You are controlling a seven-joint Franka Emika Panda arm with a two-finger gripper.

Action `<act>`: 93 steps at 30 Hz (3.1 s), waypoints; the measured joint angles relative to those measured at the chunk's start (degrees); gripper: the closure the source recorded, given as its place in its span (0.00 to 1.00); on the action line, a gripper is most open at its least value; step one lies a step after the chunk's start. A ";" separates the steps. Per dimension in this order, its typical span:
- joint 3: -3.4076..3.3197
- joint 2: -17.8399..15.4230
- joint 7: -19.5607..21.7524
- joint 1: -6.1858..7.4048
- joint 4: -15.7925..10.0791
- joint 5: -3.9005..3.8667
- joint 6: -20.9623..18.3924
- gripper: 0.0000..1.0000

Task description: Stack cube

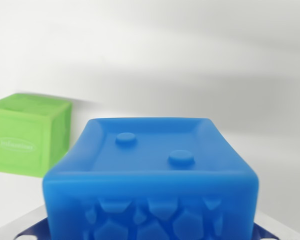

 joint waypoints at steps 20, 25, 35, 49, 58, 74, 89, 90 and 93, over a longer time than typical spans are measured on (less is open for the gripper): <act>0.08 -0.02 6.40 4.02 -0.04 -0.05 0.05 1.00; 0.10 -0.02 7.86 4.94 -0.04 -0.05 0.05 1.00; 0.13 0.00 11.04 6.97 0.10 -0.06 0.05 1.00; 0.16 0.30 14.99 9.45 0.58 -0.06 0.05 1.00; 0.19 0.60 17.62 11.10 1.04 -0.07 0.00 1.00; 0.16 6.25 17.97 11.48 1.24 -0.03 5.08 1.00; 0.21 10.03 17.93 11.46 1.65 0.10 8.41 1.00; 0.21 10.24 17.93 11.46 1.69 0.10 8.57 1.00; 0.23 10.71 17.91 11.45 1.77 0.13 8.96 1.00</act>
